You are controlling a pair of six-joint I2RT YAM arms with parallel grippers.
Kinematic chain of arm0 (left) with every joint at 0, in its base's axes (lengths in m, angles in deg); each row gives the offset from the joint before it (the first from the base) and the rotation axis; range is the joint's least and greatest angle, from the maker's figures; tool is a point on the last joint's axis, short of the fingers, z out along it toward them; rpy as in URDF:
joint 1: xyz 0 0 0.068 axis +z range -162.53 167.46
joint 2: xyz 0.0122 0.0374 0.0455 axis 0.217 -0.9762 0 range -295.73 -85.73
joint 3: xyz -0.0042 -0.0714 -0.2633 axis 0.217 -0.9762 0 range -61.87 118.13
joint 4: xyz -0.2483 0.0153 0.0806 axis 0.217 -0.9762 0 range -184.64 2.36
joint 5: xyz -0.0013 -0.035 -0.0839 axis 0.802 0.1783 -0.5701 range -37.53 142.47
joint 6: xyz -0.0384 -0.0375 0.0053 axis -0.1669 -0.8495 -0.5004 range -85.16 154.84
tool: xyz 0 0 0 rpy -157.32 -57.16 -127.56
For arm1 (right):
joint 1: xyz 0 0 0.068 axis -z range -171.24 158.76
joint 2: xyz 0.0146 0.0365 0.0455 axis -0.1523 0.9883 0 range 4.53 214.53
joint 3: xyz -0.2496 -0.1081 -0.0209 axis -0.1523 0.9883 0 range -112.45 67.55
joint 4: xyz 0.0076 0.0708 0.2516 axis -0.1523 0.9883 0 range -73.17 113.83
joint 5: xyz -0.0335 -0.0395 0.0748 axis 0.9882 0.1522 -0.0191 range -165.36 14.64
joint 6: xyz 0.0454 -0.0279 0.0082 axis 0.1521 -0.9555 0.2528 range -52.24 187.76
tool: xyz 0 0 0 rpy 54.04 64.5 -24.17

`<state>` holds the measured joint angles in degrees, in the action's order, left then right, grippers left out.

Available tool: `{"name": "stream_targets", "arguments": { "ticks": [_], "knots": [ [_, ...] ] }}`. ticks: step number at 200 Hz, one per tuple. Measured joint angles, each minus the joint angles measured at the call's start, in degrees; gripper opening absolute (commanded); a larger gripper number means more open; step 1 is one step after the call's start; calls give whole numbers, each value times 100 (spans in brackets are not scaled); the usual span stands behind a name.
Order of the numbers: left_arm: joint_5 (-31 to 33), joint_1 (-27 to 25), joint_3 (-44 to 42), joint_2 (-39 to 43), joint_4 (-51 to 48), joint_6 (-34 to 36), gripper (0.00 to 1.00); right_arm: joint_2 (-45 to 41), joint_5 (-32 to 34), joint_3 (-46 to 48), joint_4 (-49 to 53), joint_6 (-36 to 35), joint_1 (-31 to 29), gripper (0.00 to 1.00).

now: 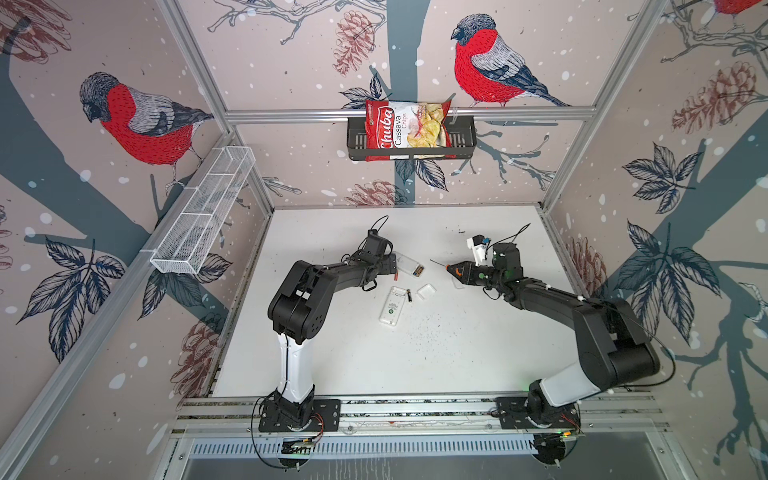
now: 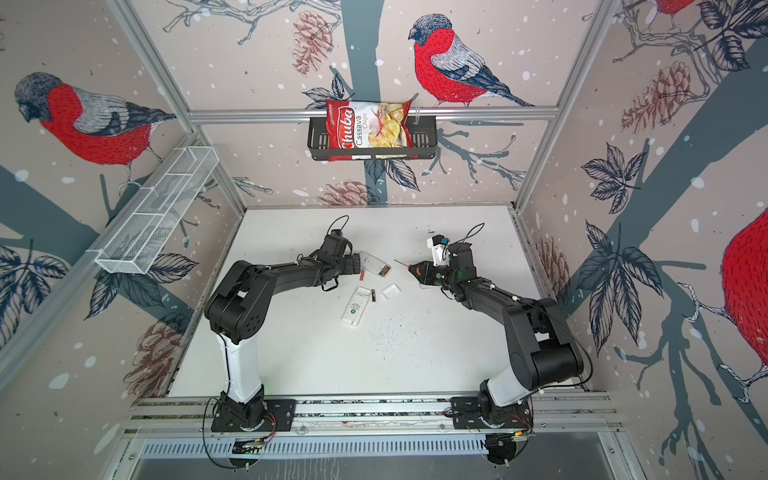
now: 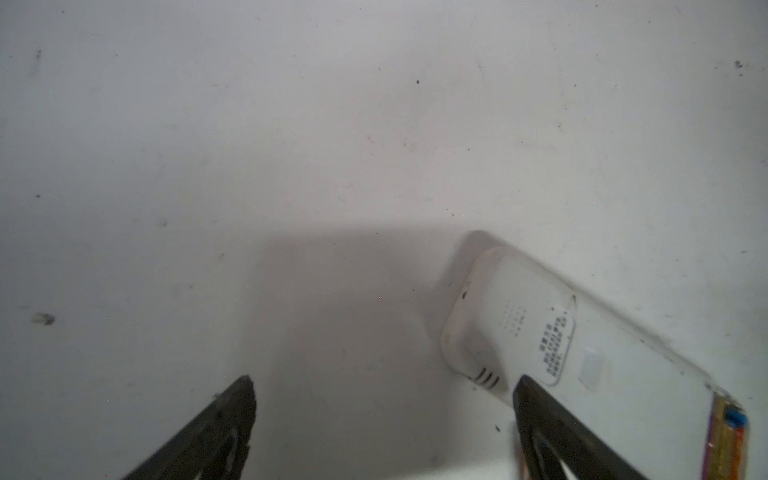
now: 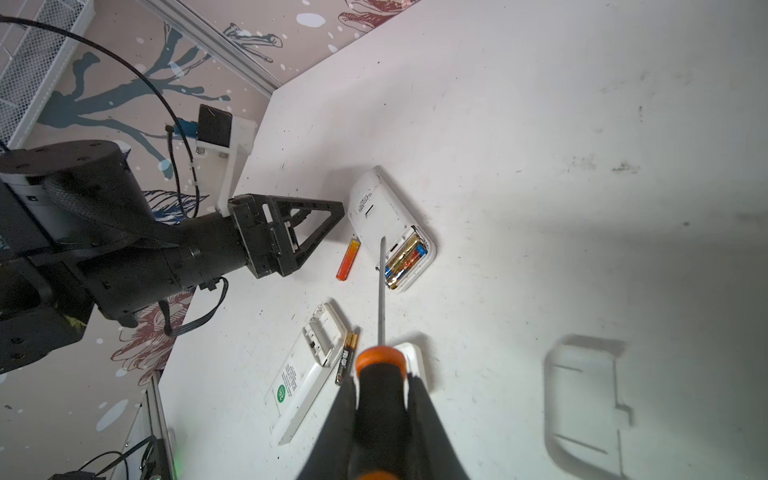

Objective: Unload the batteries from the remote control
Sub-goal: 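Lower the screwdriver tip to the batteries while the left gripper approaches the remote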

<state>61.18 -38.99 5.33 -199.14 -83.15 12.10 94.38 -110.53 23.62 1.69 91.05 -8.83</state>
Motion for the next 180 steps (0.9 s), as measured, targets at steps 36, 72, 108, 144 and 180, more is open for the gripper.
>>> {"name": "stream_targets", "arguments": {
  "ticks": [36,72,108,144,180],
  "knots": [
    [-280,28,107,44,111,-37,96,251,-24,-544,789,-417,-26,0],
    [-610,155,317,-127,264,-42,92,468,240,-1165,1624,-1025,-195,0],
    [-1255,236,494,-323,284,31,76,798,610,-1631,2295,-1429,-422,0],
    [-1718,269,614,-455,293,166,74,988,866,-1956,2664,-1587,-616,0],
    [-1991,267,680,-555,291,229,74,1141,1032,-2166,2909,-1711,-728,0]
  ]
}}
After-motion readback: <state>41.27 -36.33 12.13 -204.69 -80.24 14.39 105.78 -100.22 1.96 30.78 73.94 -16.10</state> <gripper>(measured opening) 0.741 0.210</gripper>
